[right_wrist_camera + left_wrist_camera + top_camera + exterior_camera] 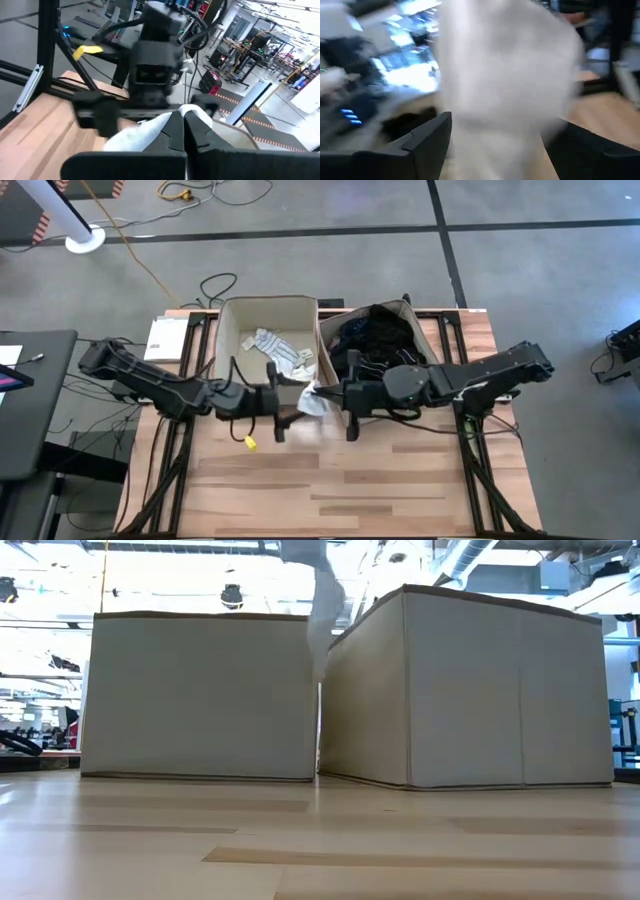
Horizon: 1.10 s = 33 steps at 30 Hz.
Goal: Sort clothes
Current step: Put the white sock into the left laundry organizer
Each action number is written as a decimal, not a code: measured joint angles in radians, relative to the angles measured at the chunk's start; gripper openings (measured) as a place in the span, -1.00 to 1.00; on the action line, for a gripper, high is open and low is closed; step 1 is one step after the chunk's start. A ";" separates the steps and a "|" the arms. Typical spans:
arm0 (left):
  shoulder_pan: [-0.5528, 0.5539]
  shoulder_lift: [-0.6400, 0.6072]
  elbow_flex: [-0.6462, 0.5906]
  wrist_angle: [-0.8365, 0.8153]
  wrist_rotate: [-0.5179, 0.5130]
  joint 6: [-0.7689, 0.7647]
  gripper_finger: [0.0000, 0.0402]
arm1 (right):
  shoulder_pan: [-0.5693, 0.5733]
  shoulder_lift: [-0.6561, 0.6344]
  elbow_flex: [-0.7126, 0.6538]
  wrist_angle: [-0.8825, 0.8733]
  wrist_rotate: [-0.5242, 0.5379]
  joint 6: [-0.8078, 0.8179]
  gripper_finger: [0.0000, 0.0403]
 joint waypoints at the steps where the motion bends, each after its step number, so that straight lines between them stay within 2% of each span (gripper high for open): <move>1: 0.006 -0.001 0.000 0.016 -0.019 0.025 0.42 | 0.000 0.000 0.000 -0.003 -0.001 0.000 -1.00; 4: 0.019 -0.003 0.002 0.065 -0.036 0.079 0.28 | 0.009 0.000 0.000 -0.013 -0.001 0.000 -1.00; 6: 0.026 -0.010 0.002 0.068 -0.057 0.124 0.11 | 0.018 0.000 0.000 -0.018 -0.001 0.000 -1.00; 9: 0.047 -0.017 0.002 0.068 -0.068 0.175 -0.23 | 0.031 0.000 0.000 -0.027 -0.001 -0.006 -1.00; 13: 0.057 -0.013 0.002 0.027 -0.068 0.253 -0.79 | 0.042 0.000 0.000 -0.051 0.005 -0.008 -1.00; 15: 0.059 -0.014 0.002 0.021 -0.069 0.302 -0.94 | 0.044 0.000 0.000 -0.056 0.006 -0.008 -1.00; 22: 0.089 -0.014 0.094 -0.037 -0.100 0.427 -0.99 | 0.039 0.000 0.000 -0.087 0.015 0.033 -0.93; 26: 0.110 -0.014 0.180 -0.124 -0.100 0.472 -0.99 | 0.035 0.000 0.000 -0.139 0.065 0.071 -0.73; 33: 0.188 -0.015 0.326 -0.323 -0.179 0.542 -1.00 | 0.042 0.000 0.000 -0.246 0.067 0.179 -0.32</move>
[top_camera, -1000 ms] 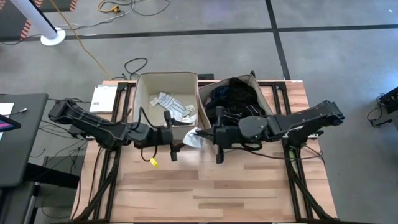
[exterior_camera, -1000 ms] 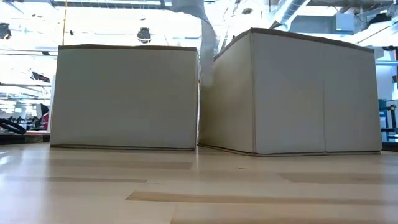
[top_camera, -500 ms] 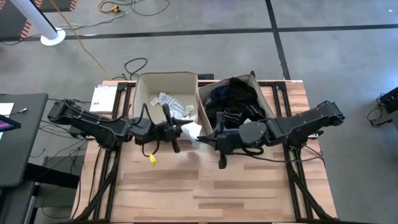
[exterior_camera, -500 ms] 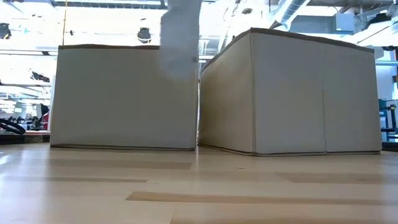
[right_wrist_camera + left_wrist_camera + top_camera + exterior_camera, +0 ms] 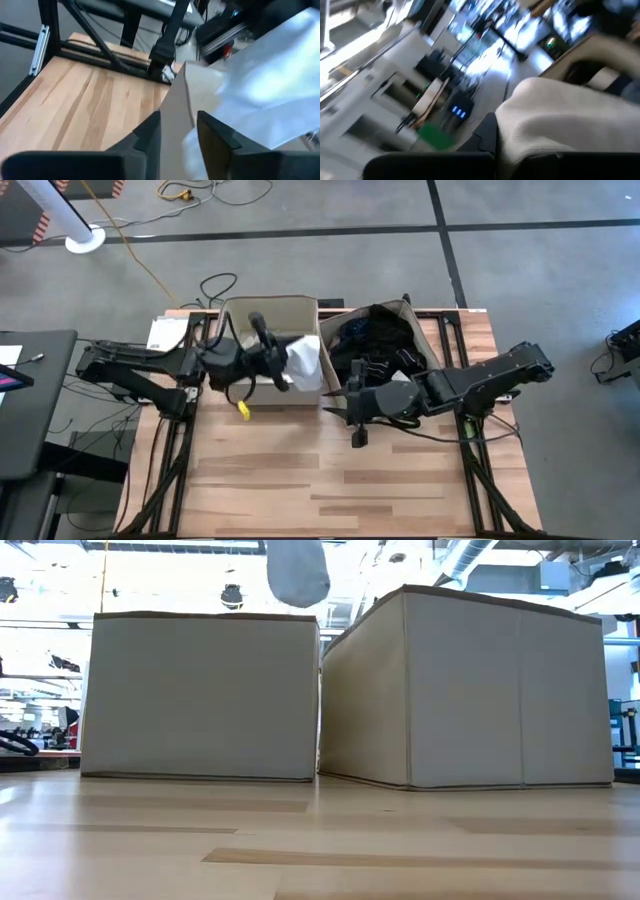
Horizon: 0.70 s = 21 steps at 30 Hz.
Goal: Sort clothes
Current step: Put the white sock into the left laundry organizer
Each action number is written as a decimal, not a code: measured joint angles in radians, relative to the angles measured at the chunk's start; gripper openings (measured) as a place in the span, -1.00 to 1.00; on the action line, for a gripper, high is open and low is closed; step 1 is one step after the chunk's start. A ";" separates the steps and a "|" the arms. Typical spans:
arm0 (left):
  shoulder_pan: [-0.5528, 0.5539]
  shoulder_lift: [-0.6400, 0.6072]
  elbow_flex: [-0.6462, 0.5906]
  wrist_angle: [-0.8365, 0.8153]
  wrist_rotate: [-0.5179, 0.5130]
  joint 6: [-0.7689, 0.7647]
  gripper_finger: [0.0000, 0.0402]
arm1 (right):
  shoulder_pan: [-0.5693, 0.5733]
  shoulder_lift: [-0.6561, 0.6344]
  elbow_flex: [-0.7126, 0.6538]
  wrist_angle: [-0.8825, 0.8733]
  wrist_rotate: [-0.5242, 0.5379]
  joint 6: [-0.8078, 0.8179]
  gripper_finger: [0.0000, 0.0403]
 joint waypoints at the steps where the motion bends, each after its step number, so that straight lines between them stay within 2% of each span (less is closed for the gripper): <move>1: 0.015 0.000 0.016 -0.027 -0.014 0.006 -1.00 | 0.004 0.000 0.000 -0.018 0.003 0.017 -0.27; 6: 0.107 0.000 0.087 -0.160 -0.062 0.023 -1.00 | 0.040 0.000 0.000 -0.146 0.060 0.112 -0.11; 13: 0.261 0.000 0.128 -0.367 -0.050 -0.066 -1.00 | 0.143 0.000 0.000 -0.326 0.180 0.253 -0.13; 15: 0.308 0.000 0.128 -0.461 -0.006 -0.131 -1.00 | 0.176 -0.004 0.000 -0.376 0.182 0.290 -0.16; 21: 0.455 0.025 0.128 -0.742 0.246 -0.377 -1.00 | 0.271 -0.012 0.000 -0.546 0.182 0.418 -0.21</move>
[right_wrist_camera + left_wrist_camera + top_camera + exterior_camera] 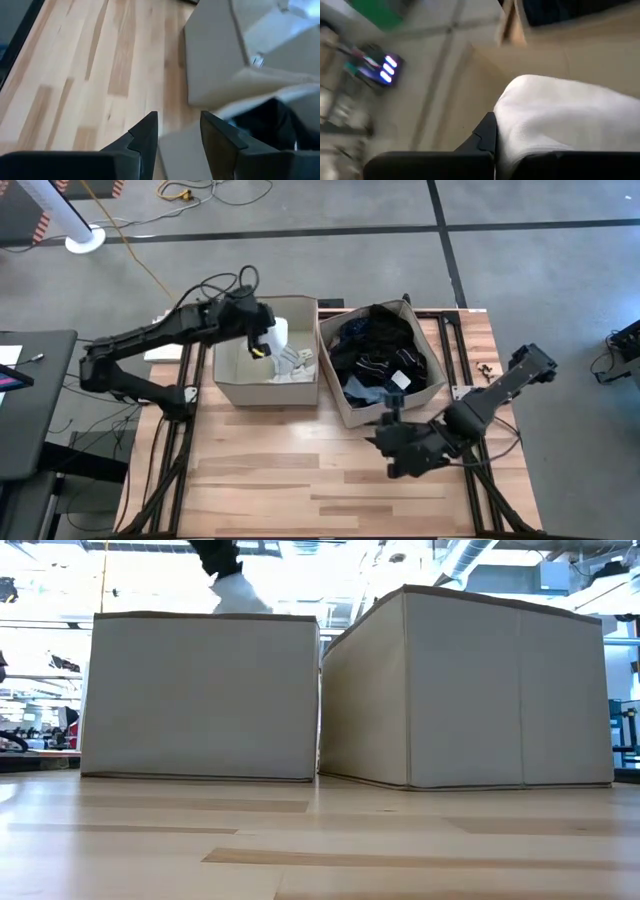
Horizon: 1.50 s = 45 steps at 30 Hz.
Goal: Sort clothes
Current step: Put the white sock into the left laundry organizer, then return to Home Position
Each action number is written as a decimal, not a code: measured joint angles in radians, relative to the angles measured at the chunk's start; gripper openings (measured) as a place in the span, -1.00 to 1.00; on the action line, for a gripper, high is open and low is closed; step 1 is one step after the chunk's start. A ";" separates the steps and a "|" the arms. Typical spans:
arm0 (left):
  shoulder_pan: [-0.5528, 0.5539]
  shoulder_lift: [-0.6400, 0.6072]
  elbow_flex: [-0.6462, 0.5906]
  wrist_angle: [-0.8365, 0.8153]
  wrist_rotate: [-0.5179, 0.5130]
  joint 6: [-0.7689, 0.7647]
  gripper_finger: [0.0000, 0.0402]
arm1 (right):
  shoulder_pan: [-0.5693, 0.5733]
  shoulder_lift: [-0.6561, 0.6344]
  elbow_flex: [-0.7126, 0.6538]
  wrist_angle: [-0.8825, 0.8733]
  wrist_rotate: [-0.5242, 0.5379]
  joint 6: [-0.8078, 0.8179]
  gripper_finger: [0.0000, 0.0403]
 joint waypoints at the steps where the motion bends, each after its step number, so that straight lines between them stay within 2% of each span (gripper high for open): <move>1: 0.019 0.010 -0.001 -0.037 0.029 -0.024 -1.00 | 0.013 -0.002 0.000 -0.027 0.000 0.022 -0.22; 9: 0.119 0.135 -0.001 -0.147 0.198 -0.086 -0.98 | 0.111 -0.048 -0.047 -0.177 0.031 0.187 -0.26; 16: 0.205 0.253 -0.002 -0.155 0.316 -0.086 -0.98 | 0.244 -0.154 -0.156 -0.188 0.084 0.367 -0.27; 22: 0.276 0.316 -0.002 -0.182 0.438 -0.101 -0.96 | 0.367 -0.248 -0.260 -0.186 0.170 0.539 -0.27; 28: 0.314 0.372 -0.002 -0.210 0.532 -0.113 -0.89 | 0.417 -0.285 -0.358 -0.185 0.210 0.650 -0.27; 32: 0.313 0.387 -0.002 -0.204 0.540 -0.118 -0.72 | 0.441 -0.291 -0.406 -0.183 0.237 0.713 -0.27; 37: 0.309 0.364 -0.002 -0.205 0.538 -0.123 -0.30 | 0.517 -0.297 -0.426 -0.184 0.352 0.776 -0.27; 41: 0.309 0.283 -0.002 -0.203 0.553 -0.119 0.04 | 0.588 -0.325 -0.428 -0.176 0.480 0.785 -0.27; 45: 0.309 0.156 -0.002 -0.198 0.564 -0.119 0.22 | 0.634 -0.376 -0.428 -0.178 0.573 0.790 -0.27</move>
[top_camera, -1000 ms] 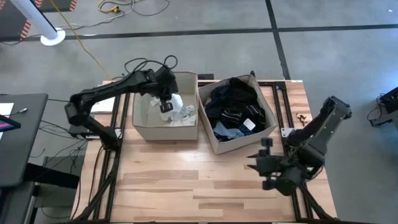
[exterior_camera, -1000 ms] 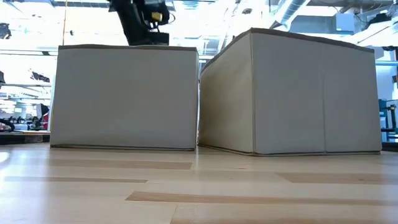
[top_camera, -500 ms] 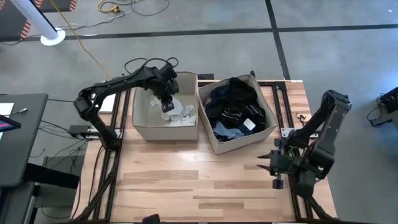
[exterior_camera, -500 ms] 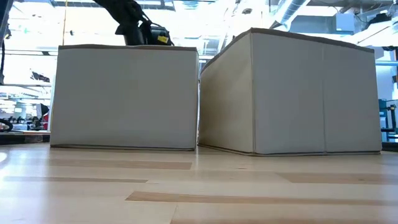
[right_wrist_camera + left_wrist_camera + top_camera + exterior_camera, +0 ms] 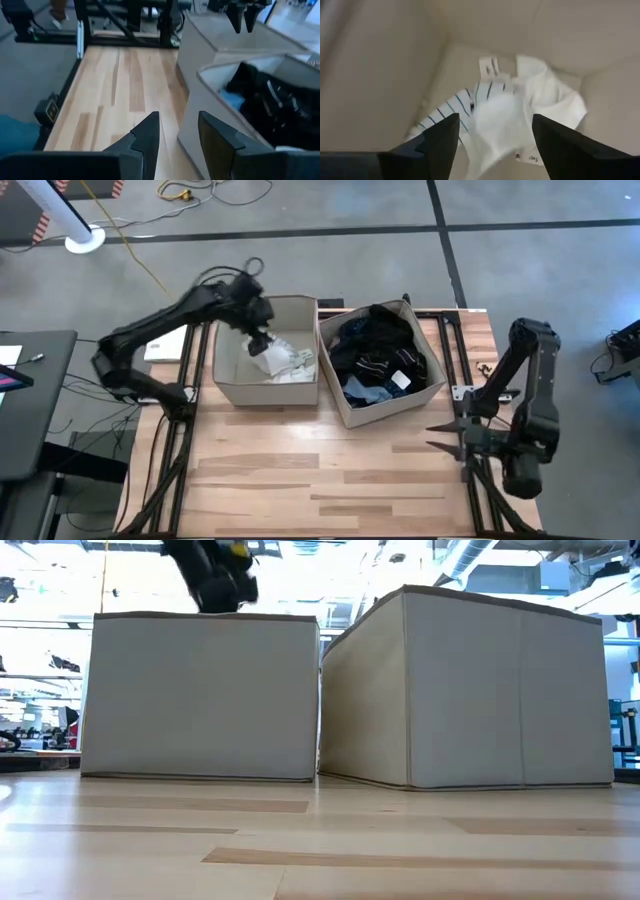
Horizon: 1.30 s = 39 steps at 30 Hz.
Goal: Sort clothes
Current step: Return to Home Position
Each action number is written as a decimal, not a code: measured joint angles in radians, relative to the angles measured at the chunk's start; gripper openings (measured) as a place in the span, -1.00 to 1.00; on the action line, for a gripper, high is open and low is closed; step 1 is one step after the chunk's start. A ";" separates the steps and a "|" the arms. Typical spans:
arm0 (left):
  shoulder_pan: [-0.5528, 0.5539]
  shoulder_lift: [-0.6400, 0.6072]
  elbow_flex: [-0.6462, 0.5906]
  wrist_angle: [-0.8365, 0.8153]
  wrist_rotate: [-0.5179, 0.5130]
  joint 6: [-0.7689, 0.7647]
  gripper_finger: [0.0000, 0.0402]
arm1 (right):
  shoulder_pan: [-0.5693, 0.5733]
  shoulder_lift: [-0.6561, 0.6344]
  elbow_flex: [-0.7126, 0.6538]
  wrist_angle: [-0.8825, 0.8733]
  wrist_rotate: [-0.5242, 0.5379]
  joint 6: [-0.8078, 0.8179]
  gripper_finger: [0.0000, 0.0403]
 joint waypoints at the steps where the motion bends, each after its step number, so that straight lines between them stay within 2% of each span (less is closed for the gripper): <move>1: 0.000 -0.038 0.000 0.002 0.002 0.002 0.23 | 0.005 -0.013 0.000 0.000 0.012 -0.012 -0.27; 6: 0.000 -0.247 0.000 0.045 0.039 -0.009 0.23 | 0.020 -0.081 -0.028 0.008 0.081 -0.074 -0.27; 12: -0.042 -0.487 -0.033 0.078 0.322 -0.080 0.22 | 0.026 -0.210 -0.203 0.127 0.101 -0.077 -0.27; 14: -0.084 -0.552 -0.067 0.080 0.355 -0.116 0.22 | 0.031 -0.249 -0.290 0.203 0.100 -0.077 -0.27; 19: -0.214 -0.706 -0.234 0.117 0.355 -0.219 0.22 | 0.044 -0.363 -0.529 0.445 0.103 -0.086 -0.27; 23: -0.288 -0.840 -0.438 0.264 0.353 -0.327 0.22 | 0.005 -0.419 -0.699 0.816 0.081 -0.273 -0.27; 25: -0.312 -0.907 -0.547 0.352 0.347 -0.376 0.22 | -0.035 -0.433 -0.772 1.068 0.009 -0.451 -0.27; 27: -0.332 -0.969 -0.652 0.442 0.346 -0.426 0.22 | -0.099 -0.423 -0.841 1.387 -0.116 -0.671 -0.27; 29: -0.349 -1.024 -0.748 0.522 0.344 -0.480 0.22 | -0.185 -0.389 -0.902 1.713 -0.331 -0.876 -0.27; 31: -0.371 -1.066 -0.831 0.609 0.342 -0.535 0.22 | -0.274 -0.338 -0.934 1.928 -0.557 -1.008 -0.27; 34: -0.425 -1.110 -0.935 0.768 0.348 -0.593 0.22 | -0.405 -0.266 -0.950 2.002 -0.754 -1.062 -0.27; 37: -0.495 -1.119 -1.036 0.926 0.347 -0.599 0.22 | -0.531 -0.203 -0.952 1.970 -0.869 -1.044 -0.27; 39: -0.538 -1.110 -1.096 1.033 0.327 -0.593 0.22 | -0.606 -0.153 -0.952 2.009 -0.945 -1.038 -0.27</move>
